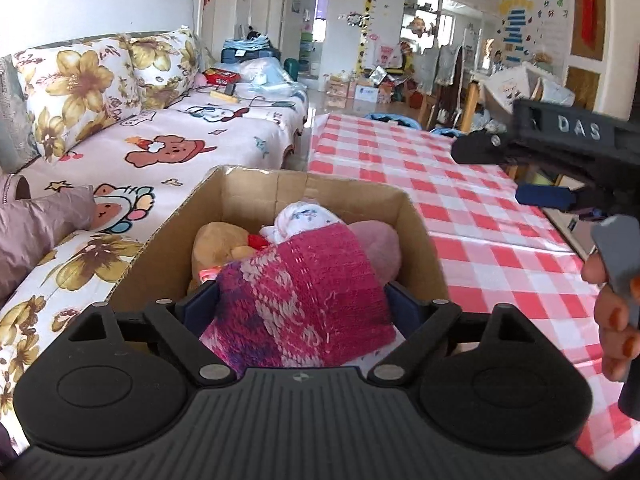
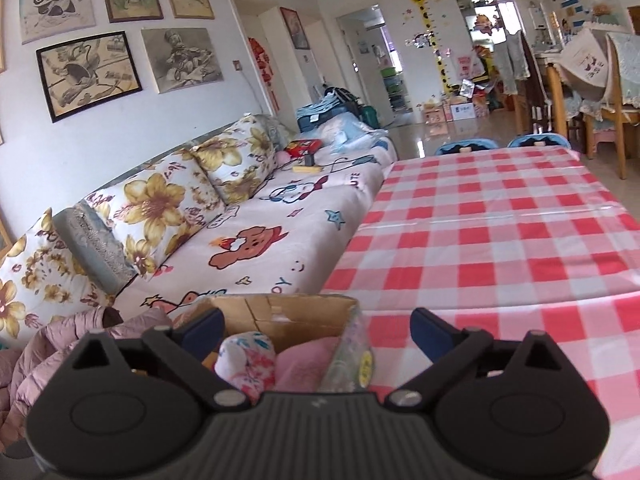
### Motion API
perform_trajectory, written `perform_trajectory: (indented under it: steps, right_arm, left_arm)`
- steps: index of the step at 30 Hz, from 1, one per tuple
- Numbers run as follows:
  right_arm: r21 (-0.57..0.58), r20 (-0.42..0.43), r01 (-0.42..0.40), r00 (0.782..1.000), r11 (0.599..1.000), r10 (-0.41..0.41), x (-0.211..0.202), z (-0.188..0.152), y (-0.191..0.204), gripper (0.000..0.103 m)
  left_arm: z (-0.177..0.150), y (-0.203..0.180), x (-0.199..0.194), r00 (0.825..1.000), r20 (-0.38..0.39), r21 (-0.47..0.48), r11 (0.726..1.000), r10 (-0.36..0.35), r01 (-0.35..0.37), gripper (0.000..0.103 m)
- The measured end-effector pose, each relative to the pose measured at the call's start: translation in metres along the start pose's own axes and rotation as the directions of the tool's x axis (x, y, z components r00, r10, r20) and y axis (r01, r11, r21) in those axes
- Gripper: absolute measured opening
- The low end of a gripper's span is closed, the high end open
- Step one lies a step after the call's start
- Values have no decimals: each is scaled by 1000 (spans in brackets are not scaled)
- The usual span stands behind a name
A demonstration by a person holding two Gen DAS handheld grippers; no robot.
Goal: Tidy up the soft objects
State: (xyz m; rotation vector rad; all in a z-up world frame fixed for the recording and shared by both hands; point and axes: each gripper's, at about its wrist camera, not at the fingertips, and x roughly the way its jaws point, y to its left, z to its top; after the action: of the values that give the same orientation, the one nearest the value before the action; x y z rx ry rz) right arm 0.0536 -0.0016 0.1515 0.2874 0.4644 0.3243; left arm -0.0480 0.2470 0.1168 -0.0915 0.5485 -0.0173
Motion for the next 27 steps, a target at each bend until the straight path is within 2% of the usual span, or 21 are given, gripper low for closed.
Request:
perform_trajectory:
  steps: [3, 5, 15, 18, 22, 24, 27]
  right_arm:
    - [5, 9, 5, 1000, 1000, -5, -12, -2, -3, 99]
    - [11, 16, 8, 1000, 1000, -8, -20, -4, -5, 99]
    - [26, 46, 31, 998, 999, -32, -49, -18, -9, 102]
    - [12, 44, 53, 998, 999, -54, -57, -24, -7, 102]
    - [6, 45, 80, 996, 997, -81, -69, -33, -7, 102]
    - [9, 40, 92, 995, 996, -92, -77, -39, -7, 102]
    - [9, 30, 104, 994, 995, -104, -86, -47, -4, 102]
  left_arm:
    - [1, -1, -7, 998, 32, -20, 998, -55, 55, 103]
    - [2, -2, -12, 997, 46, -22, 997, -67, 68, 103]
    - [0, -18, -40, 995, 100, 3, 1000, -27, 27, 103]
    - [1, -22, -45, 996, 93, 3, 1000, 7, -7, 103]
    - [-7, -23, -55, 992, 121, 23, 999, 35, -38, 103]
    - [-9, -21, -57, 993, 111, 7, 999, 51, -52, 103]
    - [-11, -18, -60, 995, 91, -37, 999, 34, -31, 103]
